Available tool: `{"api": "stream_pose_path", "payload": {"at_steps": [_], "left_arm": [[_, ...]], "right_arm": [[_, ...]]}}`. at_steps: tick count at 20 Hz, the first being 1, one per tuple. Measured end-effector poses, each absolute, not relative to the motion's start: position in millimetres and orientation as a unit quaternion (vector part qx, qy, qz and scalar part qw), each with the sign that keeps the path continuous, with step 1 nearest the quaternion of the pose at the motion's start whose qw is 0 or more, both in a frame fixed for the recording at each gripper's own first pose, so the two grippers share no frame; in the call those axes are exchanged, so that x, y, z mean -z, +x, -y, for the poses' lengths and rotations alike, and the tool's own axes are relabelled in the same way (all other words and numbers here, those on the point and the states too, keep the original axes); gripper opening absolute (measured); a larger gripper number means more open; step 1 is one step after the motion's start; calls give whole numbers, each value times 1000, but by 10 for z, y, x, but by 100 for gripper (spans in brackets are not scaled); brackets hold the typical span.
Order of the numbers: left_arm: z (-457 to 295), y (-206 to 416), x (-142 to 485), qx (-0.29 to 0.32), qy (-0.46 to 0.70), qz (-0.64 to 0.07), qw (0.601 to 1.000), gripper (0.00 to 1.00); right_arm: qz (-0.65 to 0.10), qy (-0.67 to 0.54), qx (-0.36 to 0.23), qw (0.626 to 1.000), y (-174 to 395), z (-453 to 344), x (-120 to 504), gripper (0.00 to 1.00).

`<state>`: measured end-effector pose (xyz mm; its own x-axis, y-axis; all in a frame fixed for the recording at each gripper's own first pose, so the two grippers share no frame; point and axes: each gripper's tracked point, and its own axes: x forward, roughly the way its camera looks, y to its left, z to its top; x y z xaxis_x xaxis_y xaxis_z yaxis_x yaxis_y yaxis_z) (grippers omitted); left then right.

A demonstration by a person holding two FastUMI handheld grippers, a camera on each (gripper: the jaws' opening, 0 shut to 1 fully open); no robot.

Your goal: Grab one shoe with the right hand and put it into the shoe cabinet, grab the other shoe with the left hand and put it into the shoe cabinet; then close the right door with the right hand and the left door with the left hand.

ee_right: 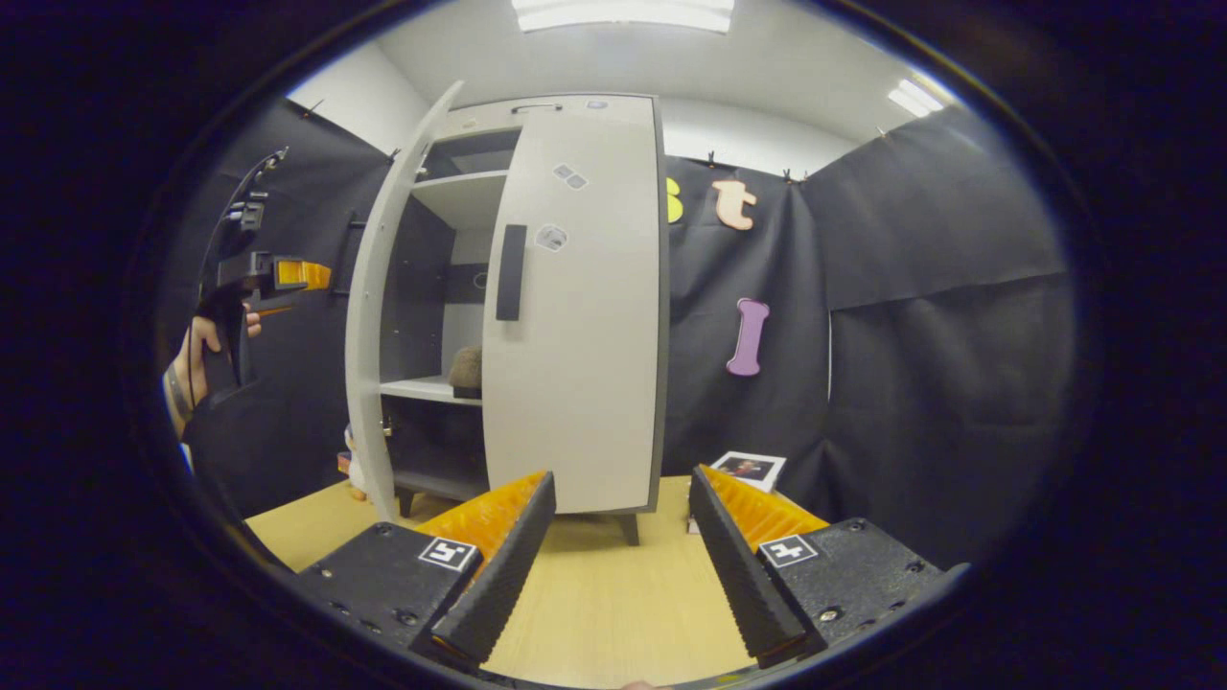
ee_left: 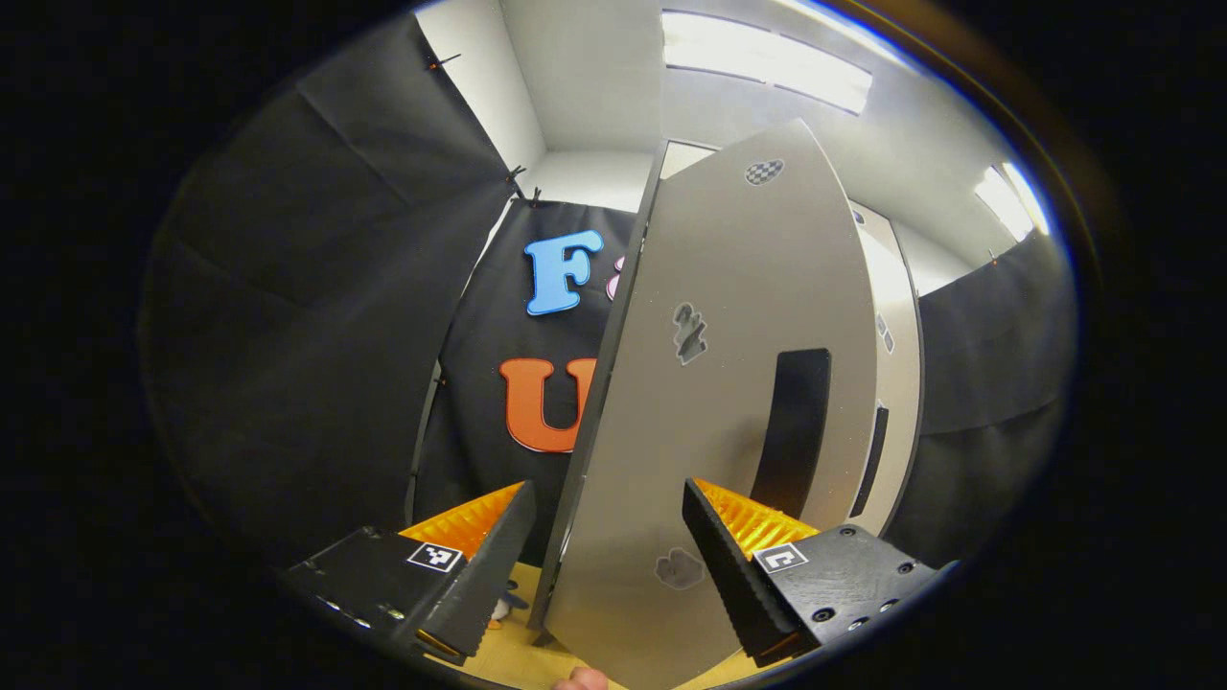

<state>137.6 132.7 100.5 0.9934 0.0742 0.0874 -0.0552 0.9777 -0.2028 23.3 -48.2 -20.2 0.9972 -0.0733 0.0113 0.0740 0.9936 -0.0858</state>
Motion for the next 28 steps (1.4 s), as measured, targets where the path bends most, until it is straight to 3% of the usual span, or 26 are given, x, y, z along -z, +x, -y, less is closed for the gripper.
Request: {"api": "stream_pose_path", "payload": {"at_steps": [6, 7, 11, 17, 18, 19, 21, 22, 23, 24, 25, 28], "left_arm": [[-1319, 1078, -1100, -31, -100, 48, 993, 99], [-1297, 1010, -1069, -31, -89, 45, 995, 94], [-1083, 738, -969, -28, -65, 47, 996, 99], [-469, 398, -518, 18, -44, 18, 999, 99], [-390, 361, -433, 18, -36, 17, 999, 95], [-336, 315, -357, 16, -26, 17, 999, 99], [-202, 206, -175, 16, -18, 8, 1000, 95], [-106, 119, -106, 20, -21, 4, 1000, 99], [-36, 71, -42, 22, -23, -1, 999, 95], [9, 26, 40, 22, -28, -9, 999, 99], [49, -17, 122, 24, -34, -18, 999, 94], [79, -129, 307, 24, -53, -44, 997, 95]], "right_arm": [[-9, -34, 30, 999, 252, 415, 275, 92], [-11, -32, 27, 999, 257, 390, 286, 92], [-17, -36, 23, 999, 285, 365, 314, 93], [-26, -28, 10, 999, 258, 261, 393, 92], [-27, -28, 8, 999, 246, 243, 401, 93], [-28, -28, 7, 999, 230, 237, 417, 92], [-31, -28, 7, 999, 204, 228, 447, 92], [-34, -27, 7, 999, 187, 226, 467, 90], [-36, -25, 7, 999, 170, 232, 478, 92], [-36, -23, 8, 999, 156, 233, 480, 93], [-36, -20, 9, 999, 146, 236, 479, 93], [-36, -18, 15, 999, 101, 283, 481, 93]]}}
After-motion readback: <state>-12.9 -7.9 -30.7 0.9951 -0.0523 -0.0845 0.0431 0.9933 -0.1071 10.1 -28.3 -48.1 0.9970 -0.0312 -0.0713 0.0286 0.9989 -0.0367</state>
